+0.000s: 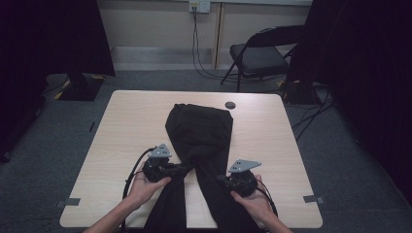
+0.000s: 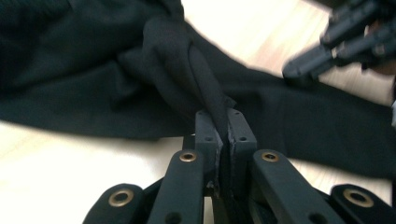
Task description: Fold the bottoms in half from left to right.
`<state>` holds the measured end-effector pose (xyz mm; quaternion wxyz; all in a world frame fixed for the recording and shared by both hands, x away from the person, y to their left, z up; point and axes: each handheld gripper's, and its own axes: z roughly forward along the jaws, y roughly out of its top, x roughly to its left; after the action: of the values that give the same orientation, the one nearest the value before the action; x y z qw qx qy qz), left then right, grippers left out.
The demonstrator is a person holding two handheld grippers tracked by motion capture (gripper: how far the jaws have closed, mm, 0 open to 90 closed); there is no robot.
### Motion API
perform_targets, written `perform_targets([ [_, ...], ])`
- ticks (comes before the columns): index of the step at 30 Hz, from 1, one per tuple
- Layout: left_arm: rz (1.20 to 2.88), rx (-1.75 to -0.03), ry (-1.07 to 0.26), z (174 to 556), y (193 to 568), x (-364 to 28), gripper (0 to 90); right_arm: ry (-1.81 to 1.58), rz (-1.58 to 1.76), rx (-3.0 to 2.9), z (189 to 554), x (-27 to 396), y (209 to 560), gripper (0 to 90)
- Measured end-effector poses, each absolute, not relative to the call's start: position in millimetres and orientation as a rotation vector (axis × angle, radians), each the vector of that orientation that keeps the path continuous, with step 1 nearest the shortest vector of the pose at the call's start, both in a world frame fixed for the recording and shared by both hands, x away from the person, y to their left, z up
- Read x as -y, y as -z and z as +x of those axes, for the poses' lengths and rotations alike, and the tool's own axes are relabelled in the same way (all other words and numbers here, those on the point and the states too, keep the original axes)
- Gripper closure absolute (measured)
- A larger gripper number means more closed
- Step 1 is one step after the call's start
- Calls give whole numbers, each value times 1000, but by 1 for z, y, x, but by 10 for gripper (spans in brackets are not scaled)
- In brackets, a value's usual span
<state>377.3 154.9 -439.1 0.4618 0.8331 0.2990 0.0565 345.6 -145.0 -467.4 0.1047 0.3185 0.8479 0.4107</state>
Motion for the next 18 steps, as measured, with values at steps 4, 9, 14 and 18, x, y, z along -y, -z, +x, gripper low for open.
perform_targets([
  [4, 2012, -728, -135, 386, 426, -156, 860, -1318, 894, -2507, 342, 129, 455, 889],
  [9, 1959, -728, -117, 401, 408, -153, 860, -1363, 838, -2548, 341, 104, 453, 890],
  [14, 1931, -723, -134, 415, 387, -152, 858, -1383, 741, -2664, 336, 58, 465, 875],
  [18, 1894, -738, -145, 424, 376, -157, 858, -1337, 693, -2745, 335, 39, 479, 808],
])
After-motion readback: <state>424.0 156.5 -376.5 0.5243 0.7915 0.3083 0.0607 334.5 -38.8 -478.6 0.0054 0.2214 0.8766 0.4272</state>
